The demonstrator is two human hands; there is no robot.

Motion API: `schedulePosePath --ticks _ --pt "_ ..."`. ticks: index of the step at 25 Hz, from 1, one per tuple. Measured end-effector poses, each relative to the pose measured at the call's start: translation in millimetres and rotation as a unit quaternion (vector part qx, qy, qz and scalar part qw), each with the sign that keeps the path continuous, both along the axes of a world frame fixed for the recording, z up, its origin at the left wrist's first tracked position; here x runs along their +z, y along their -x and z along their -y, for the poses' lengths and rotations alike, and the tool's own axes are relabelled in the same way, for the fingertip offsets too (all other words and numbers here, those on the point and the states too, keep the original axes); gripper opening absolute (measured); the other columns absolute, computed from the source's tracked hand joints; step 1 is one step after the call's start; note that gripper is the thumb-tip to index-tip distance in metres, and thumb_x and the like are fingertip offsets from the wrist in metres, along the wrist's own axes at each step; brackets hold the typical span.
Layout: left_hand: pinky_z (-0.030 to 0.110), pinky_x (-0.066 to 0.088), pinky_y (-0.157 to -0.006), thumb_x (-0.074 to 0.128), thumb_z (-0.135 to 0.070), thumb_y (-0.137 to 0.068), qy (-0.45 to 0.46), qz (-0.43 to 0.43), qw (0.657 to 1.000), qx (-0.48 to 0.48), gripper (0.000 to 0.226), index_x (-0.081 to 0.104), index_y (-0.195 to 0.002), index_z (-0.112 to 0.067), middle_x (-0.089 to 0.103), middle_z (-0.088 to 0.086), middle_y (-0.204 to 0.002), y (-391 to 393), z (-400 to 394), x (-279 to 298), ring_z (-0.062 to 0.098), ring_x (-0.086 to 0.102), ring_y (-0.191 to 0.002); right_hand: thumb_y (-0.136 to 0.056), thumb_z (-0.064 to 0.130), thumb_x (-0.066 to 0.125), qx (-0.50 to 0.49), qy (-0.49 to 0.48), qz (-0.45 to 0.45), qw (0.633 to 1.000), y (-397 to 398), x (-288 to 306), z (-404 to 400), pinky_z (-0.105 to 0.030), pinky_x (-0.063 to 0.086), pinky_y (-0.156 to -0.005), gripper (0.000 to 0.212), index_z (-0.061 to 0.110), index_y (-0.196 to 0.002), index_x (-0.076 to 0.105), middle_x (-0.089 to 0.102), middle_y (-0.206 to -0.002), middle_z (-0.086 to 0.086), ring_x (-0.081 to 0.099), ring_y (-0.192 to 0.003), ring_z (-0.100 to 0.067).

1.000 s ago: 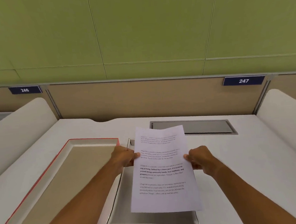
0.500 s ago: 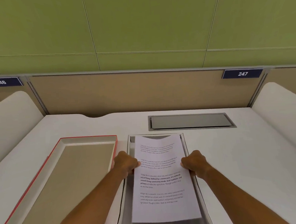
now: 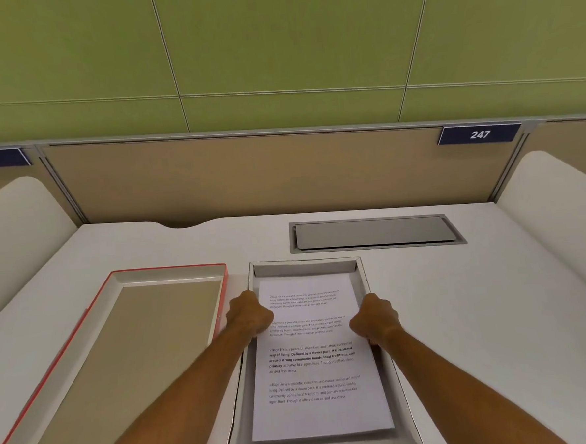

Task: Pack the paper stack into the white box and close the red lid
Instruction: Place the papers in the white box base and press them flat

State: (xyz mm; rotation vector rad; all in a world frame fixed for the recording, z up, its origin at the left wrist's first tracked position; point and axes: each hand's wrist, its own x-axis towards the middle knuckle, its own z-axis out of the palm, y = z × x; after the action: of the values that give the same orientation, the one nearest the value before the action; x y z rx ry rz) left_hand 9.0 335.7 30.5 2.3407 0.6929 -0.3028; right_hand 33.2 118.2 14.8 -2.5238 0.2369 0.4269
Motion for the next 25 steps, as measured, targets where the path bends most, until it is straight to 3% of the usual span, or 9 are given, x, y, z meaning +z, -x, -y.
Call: schedulePosePath --ticks 3,5,8,10,13,16,19,22,25 --pt "0.028 0.05 -0.066 0.058 -0.016 -0.092 0.017 -0.002 1.0 -0.015 0.018 0.054 -0.105 -0.003 0.063 0.014 -0.11 2 6 1 0.025 0.06 -0.09 -0.087 0.018 0.062 -0.005 -0.013 -0.014 1.0 3 4 -5 -0.029 0.046 -0.066 0.028 0.014 -0.067 0.043 0.054 -0.07 -0.001 0.056 -0.073 -0.021" --pt "0.035 0.052 -0.084 0.053 -0.029 -0.096 0.05 0.001 0.999 0.004 0.044 0.052 -0.127 0.001 0.061 0.017 -0.127 3 9 4 0.028 0.06 -0.101 -0.086 0.022 0.062 -0.013 -0.04 -0.024 0.999 5 5 -8 -0.03 0.045 -0.066 0.027 0.012 -0.066 0.045 0.059 -0.075 -0.005 0.057 -0.073 -0.021" --pt "0.04 0.044 -0.101 0.037 -0.049 -0.099 0.108 -0.016 0.993 0.048 0.065 0.041 -0.142 -0.001 0.052 0.017 -0.142 4 14 7 0.035 0.052 -0.127 -0.089 0.034 0.059 -0.026 -0.101 -0.037 0.994 6 2 -10 -0.035 0.045 -0.072 0.031 0.004 -0.086 0.058 0.065 -0.092 -0.013 0.064 -0.088 -0.028" --pt "0.044 0.039 -0.106 0.027 -0.061 -0.096 0.171 -0.02 0.983 0.066 0.076 0.04 -0.144 -0.005 0.048 0.016 -0.147 4 16 7 0.035 0.047 -0.133 -0.091 0.042 0.054 -0.053 -0.164 -0.061 0.983 4 -3 -9 -0.037 0.046 -0.075 0.047 -0.002 -0.103 0.064 0.07 -0.107 -0.019 0.066 -0.101 -0.035" --pt "0.05 0.033 -0.11 0.014 -0.085 -0.075 0.251 -0.043 0.963 0.087 0.103 0.039 -0.148 -0.017 0.044 0.012 -0.152 2 9 -1 0.037 0.043 -0.136 -0.078 0.063 0.044 -0.07 -0.225 -0.106 0.966 1 -14 -8 -0.043 0.053 -0.092 0.07 0.006 -0.113 0.064 0.07 -0.116 -0.018 0.066 -0.105 -0.037" --pt "0.049 0.033 -0.109 0.009 -0.076 -0.086 0.315 -0.037 0.943 0.105 0.092 0.039 -0.146 -0.014 0.047 0.015 -0.149 6 7 1 0.04 0.044 -0.135 -0.065 0.078 0.035 -0.067 -0.242 -0.115 0.961 -25 -62 6 -0.052 0.049 -0.102 0.091 0.014 -0.124 0.059 0.066 -0.126 -0.012 0.062 -0.113 -0.036" --pt "0.051 0.031 -0.111 0.02 -0.071 -0.091 0.323 -0.043 0.94 0.099 0.083 0.038 -0.146 -0.012 0.047 0.017 -0.148 11 5 5 0.04 0.043 -0.135 -0.07 0.073 0.04 -0.06 -0.22 -0.105 0.968 -10 -35 2 -0.049 0.053 -0.097 0.085 0.009 -0.121 0.061 0.068 -0.124 -0.015 0.064 -0.11 -0.037" --pt "0.043 0.041 -0.104 0.054 -0.056 -0.089 0.227 -0.033 0.973 0.033 0.078 0.033 -0.147 -0.008 0.045 0.016 -0.15 25 5 3 0.036 0.046 -0.133 -0.083 0.041 0.062 0.032 -0.121 -0.072 0.99 24 2 -5 -0.036 0.054 -0.082 0.054 0.0 -0.119 0.059 0.07 -0.117 -0.015 0.067 -0.099 -0.03" --pt "0.034 0.05 -0.096 0.079 -0.034 -0.076 0.075 -0.054 0.989 -0.118 0.107 0.01 -0.153 -0.009 0.049 0.013 -0.146 57 13 -10 0.03 0.056 -0.125 -0.077 0.034 0.077 0.169 0.012 -0.097 0.981 57 4 -4 -0.038 0.054 -0.096 0.102 0.006 -0.152 0.013 0.056 -0.138 -0.017 0.06 -0.119 -0.032"
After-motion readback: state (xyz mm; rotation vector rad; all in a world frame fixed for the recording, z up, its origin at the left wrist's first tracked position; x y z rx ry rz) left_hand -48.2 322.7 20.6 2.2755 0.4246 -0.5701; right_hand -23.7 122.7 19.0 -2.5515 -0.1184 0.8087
